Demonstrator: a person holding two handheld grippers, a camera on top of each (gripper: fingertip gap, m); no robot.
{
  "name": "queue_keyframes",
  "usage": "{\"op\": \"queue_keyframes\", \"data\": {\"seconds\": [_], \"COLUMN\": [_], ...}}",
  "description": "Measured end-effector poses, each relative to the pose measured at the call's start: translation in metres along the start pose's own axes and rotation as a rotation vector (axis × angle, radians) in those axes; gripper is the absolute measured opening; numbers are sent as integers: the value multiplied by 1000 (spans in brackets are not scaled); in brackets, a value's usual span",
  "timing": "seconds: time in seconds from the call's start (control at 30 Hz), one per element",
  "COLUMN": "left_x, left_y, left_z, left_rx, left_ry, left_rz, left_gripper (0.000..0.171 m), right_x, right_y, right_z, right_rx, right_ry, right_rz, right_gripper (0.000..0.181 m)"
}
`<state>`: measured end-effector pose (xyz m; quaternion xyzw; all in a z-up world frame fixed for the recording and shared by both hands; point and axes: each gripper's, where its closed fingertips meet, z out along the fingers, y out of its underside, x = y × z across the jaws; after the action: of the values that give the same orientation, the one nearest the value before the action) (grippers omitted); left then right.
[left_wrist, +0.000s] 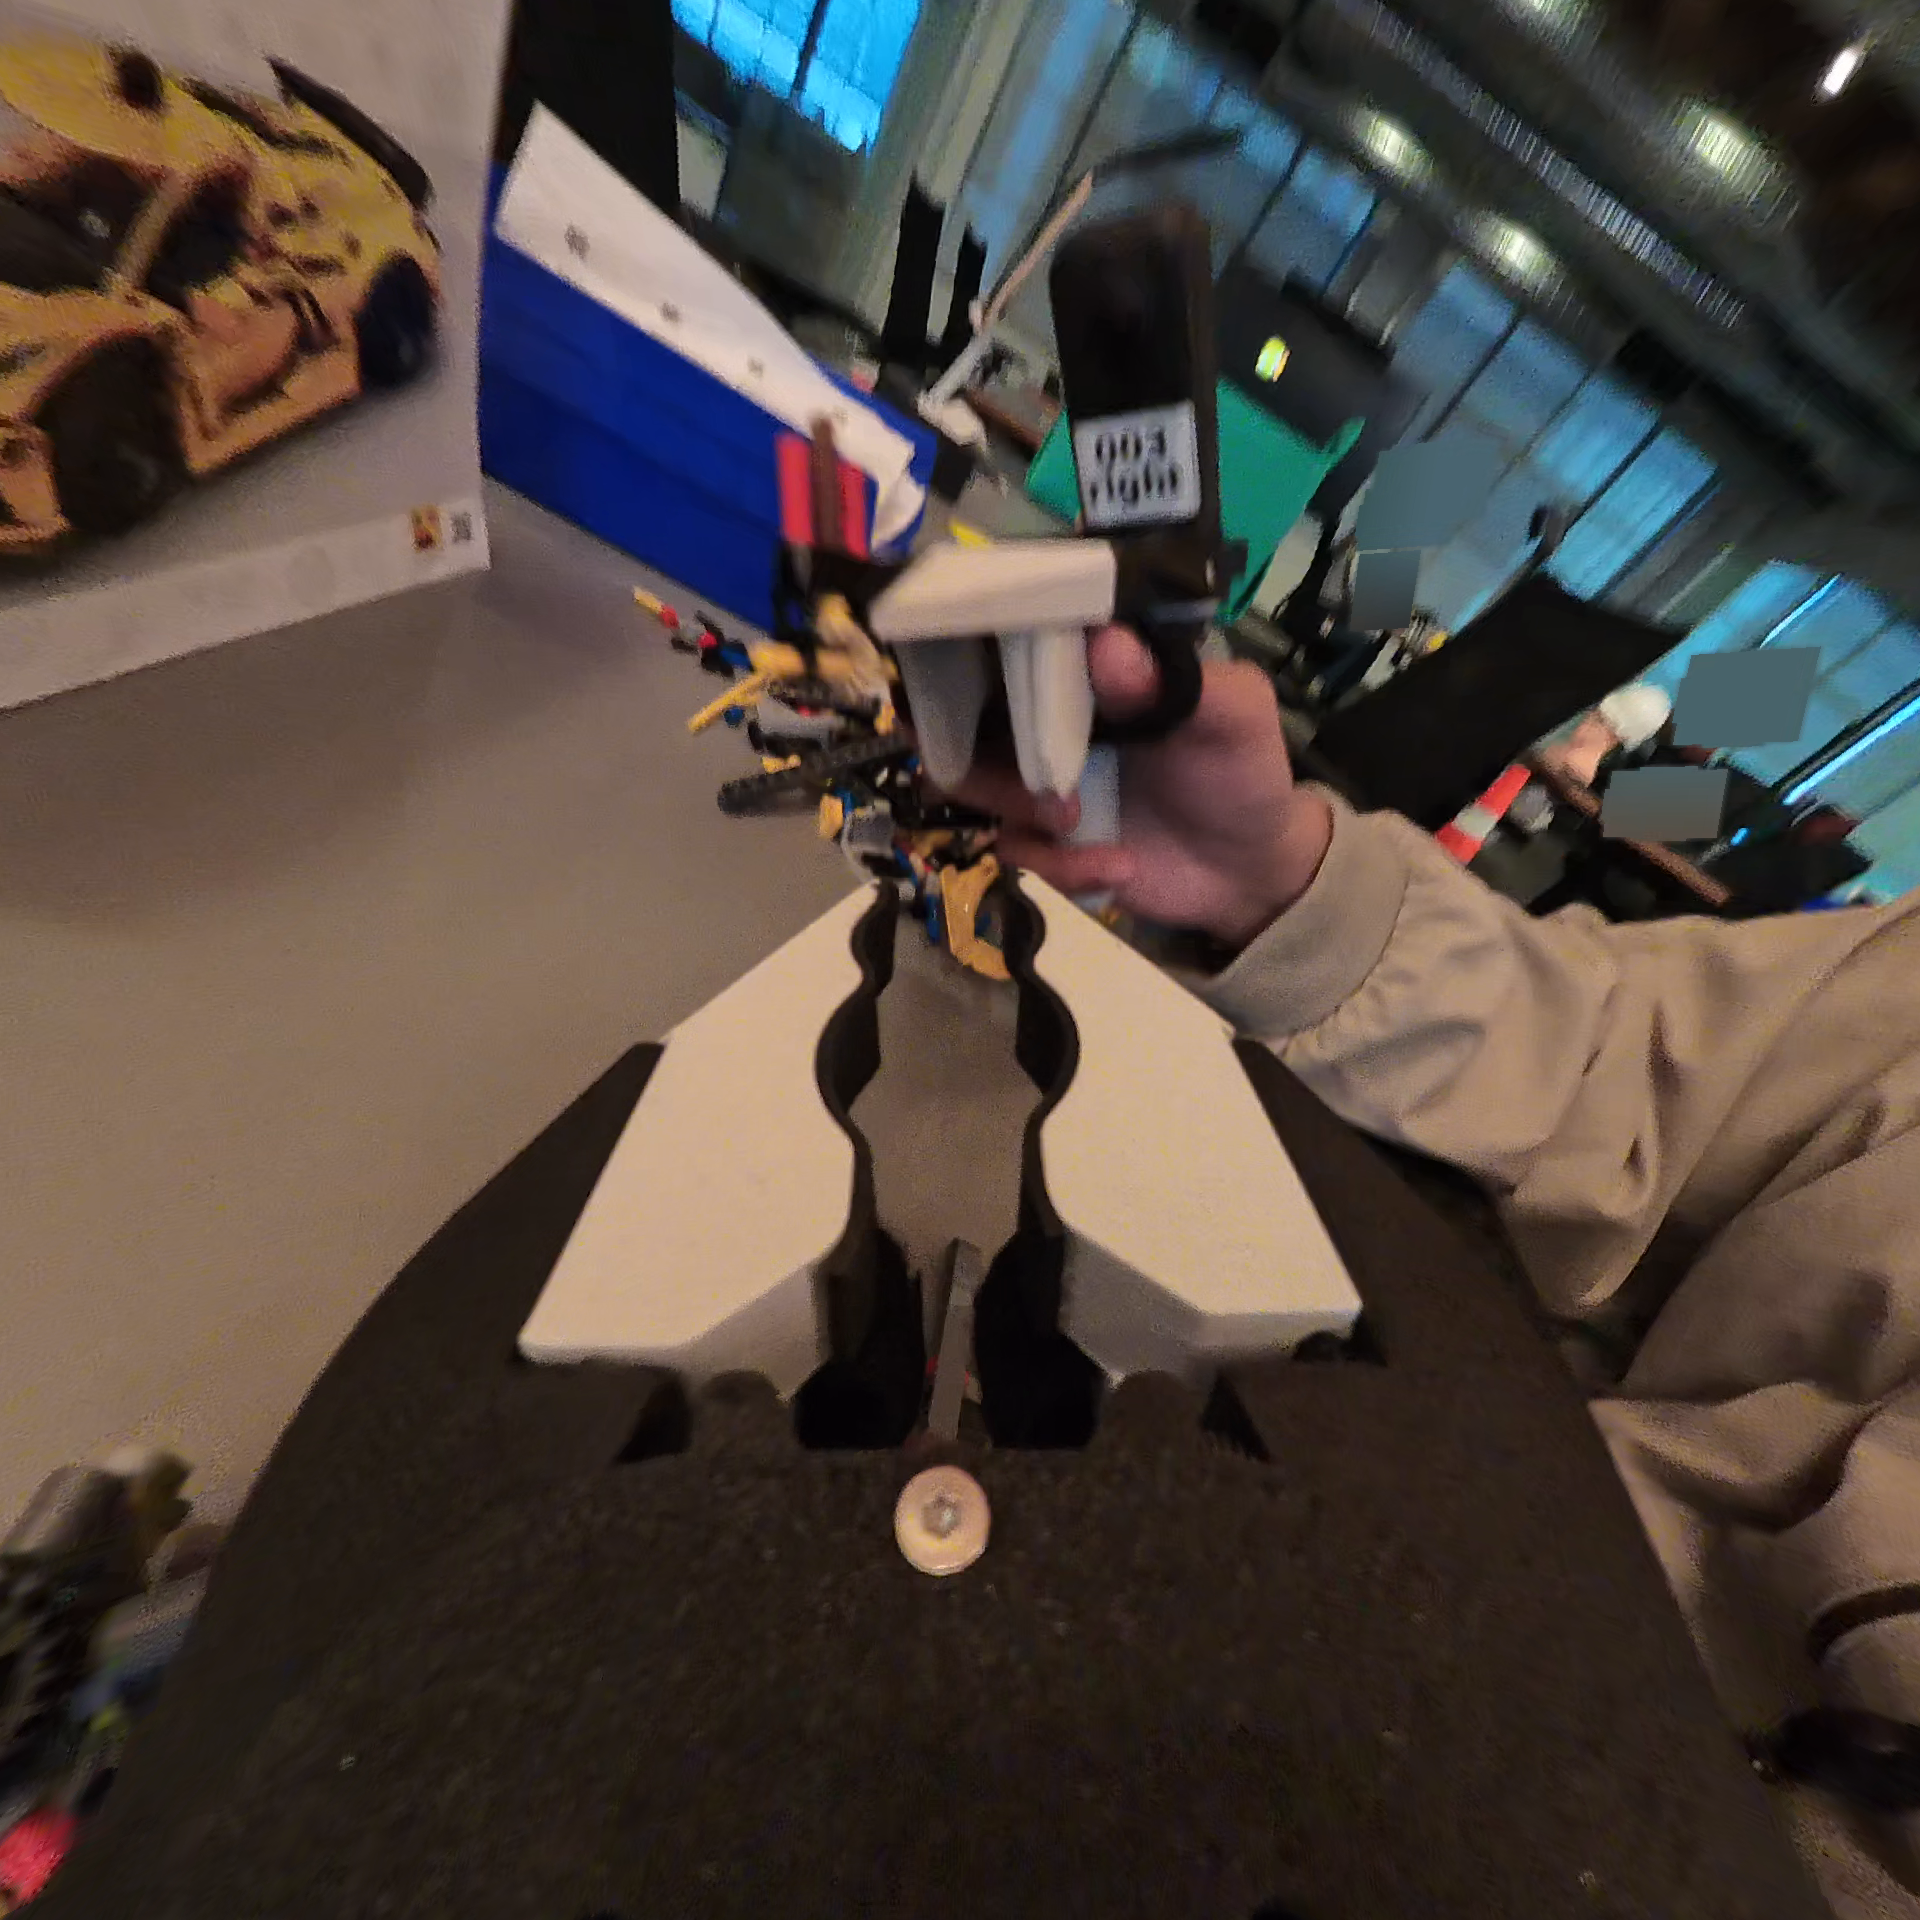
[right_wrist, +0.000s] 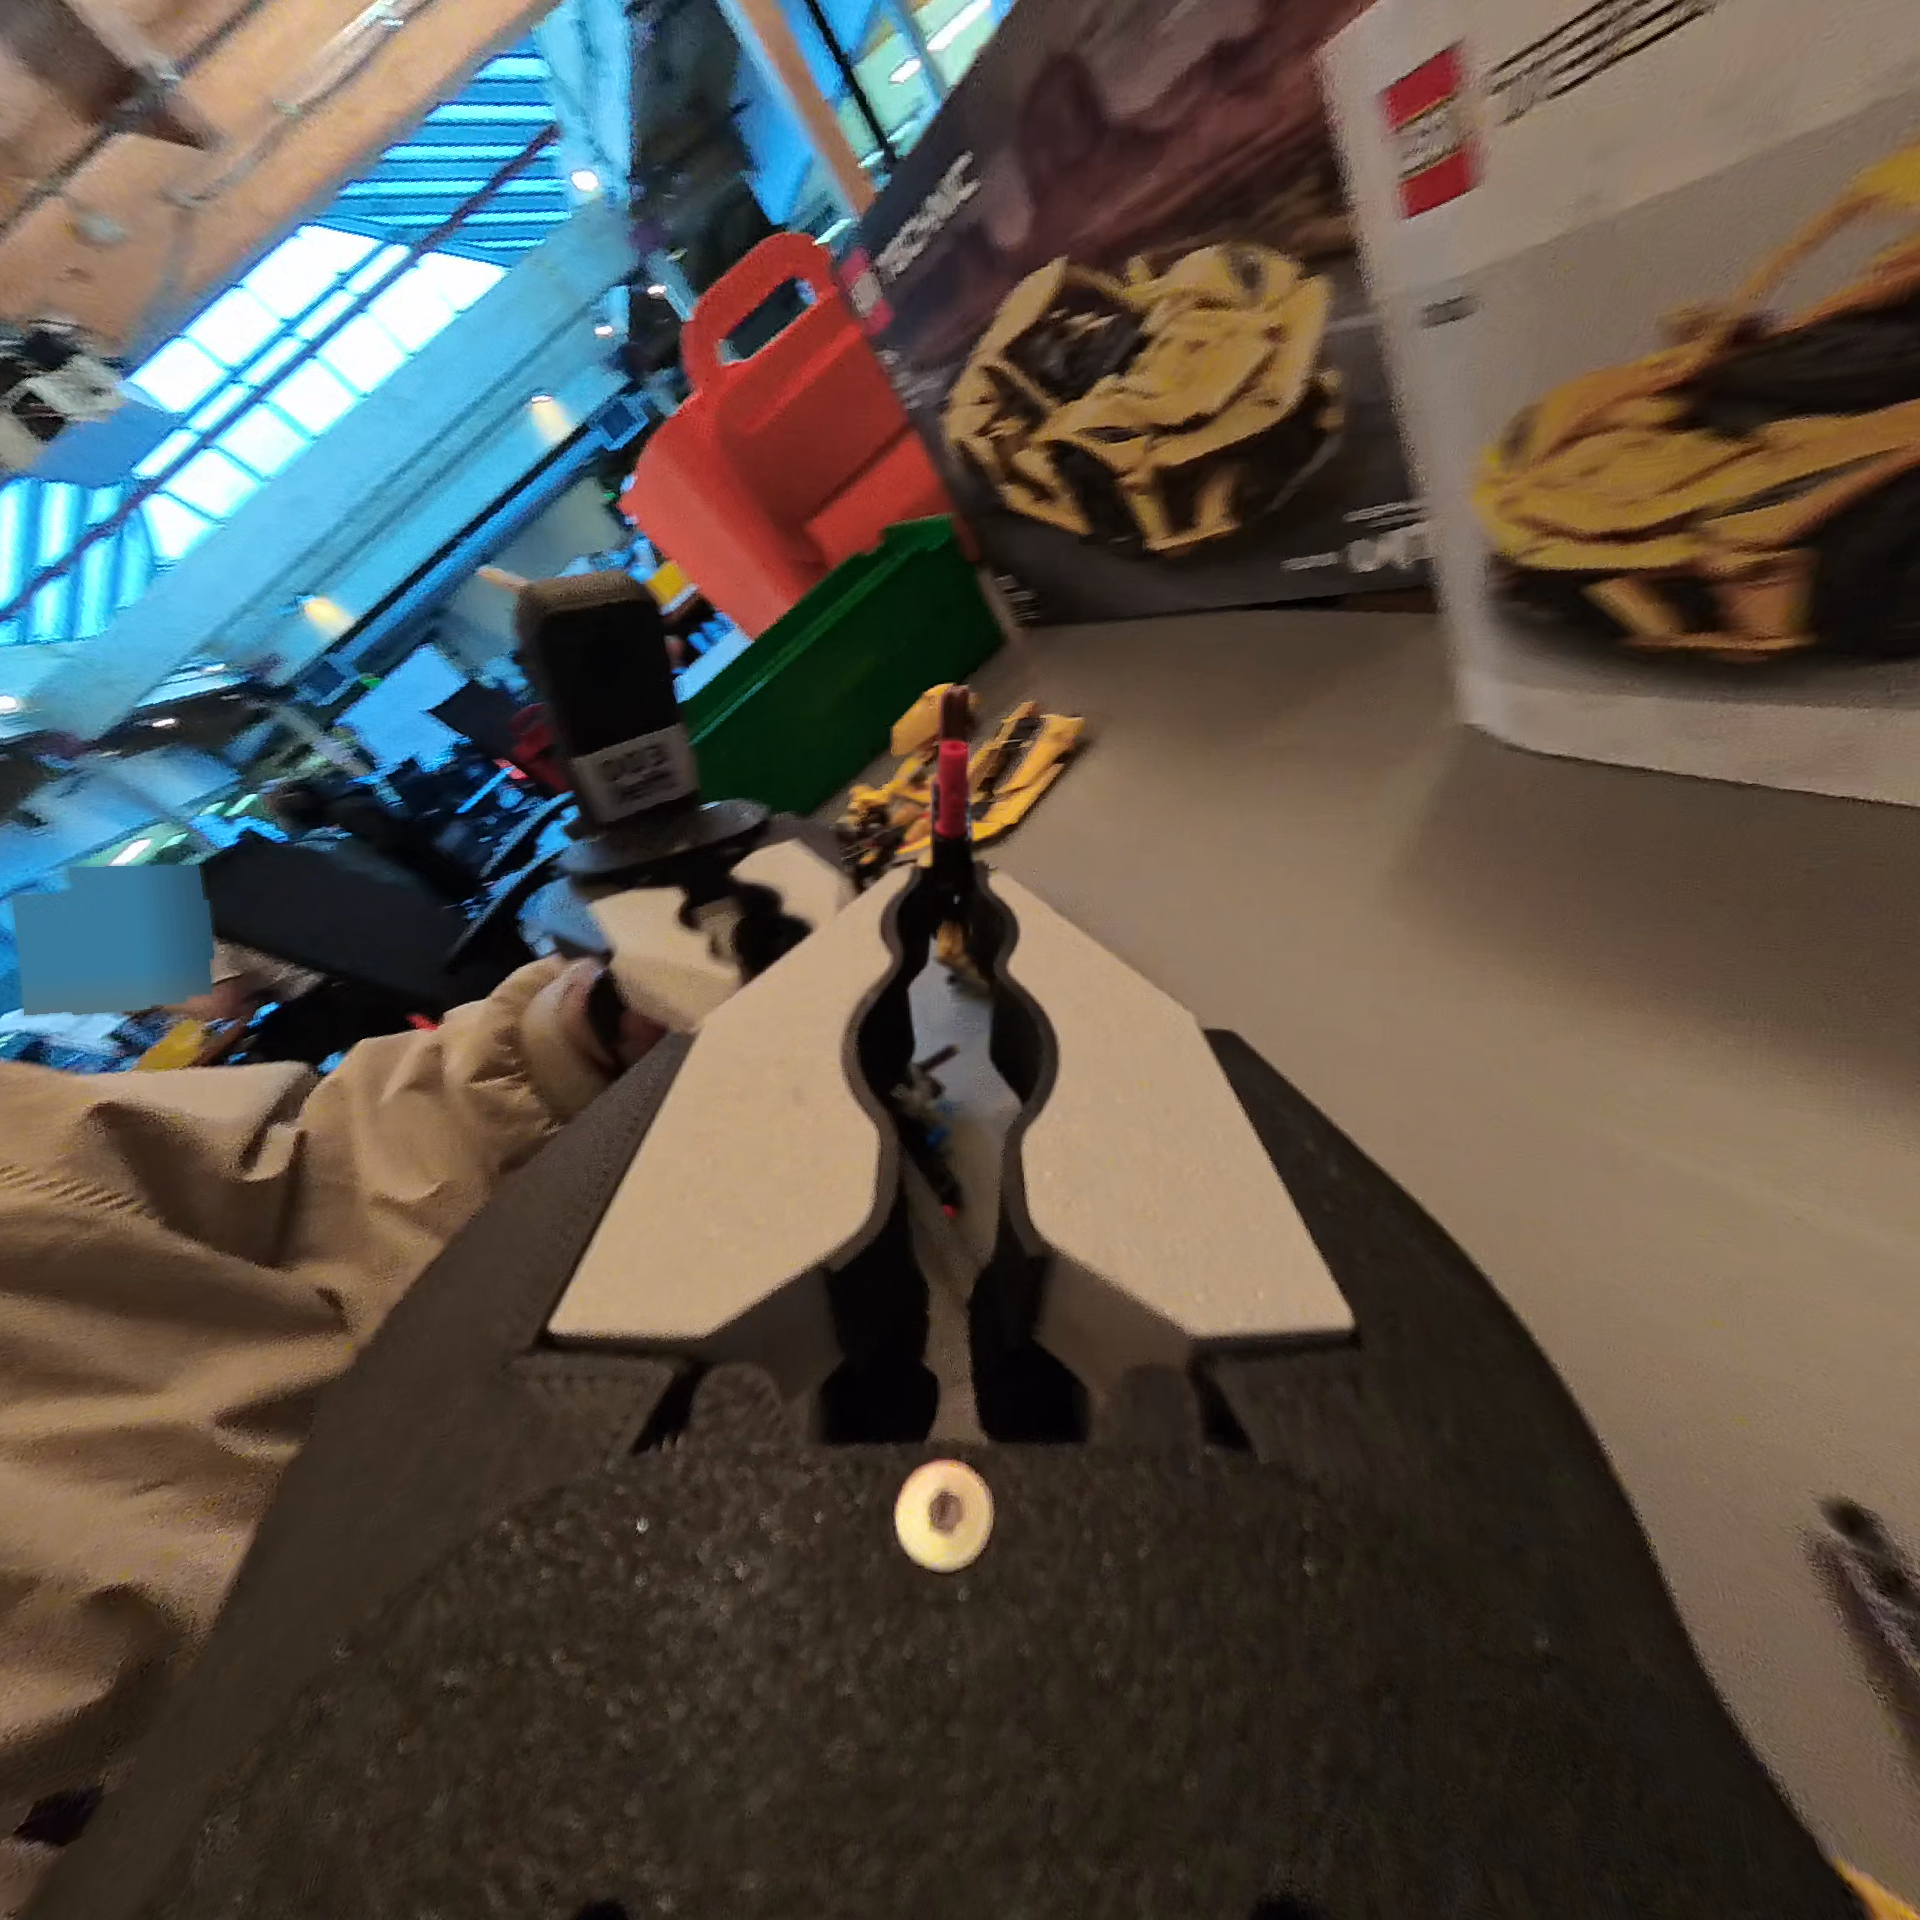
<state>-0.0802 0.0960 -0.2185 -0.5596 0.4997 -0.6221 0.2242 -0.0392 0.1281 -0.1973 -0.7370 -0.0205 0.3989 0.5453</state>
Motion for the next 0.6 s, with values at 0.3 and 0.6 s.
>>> {"op": "queue_keyframes", "data": {"seconds": [0.3, 0.6], "left_x": [-21, 16], "left_y": [-15, -84], "left_z": [-11, -63], "left_rx": [60, 556], "left_ry": [-218, 3], "left_rz": [156, 118], "left_gripper": [20, 37], "right_x": [-3, -48], "right_y": [-15, -18], "right_z": [-12, 3], "right_rx": [95, 188], "right_ry": [-115, -405], "right_rz": [129, 294], "right_gripper": [6, 5]}}
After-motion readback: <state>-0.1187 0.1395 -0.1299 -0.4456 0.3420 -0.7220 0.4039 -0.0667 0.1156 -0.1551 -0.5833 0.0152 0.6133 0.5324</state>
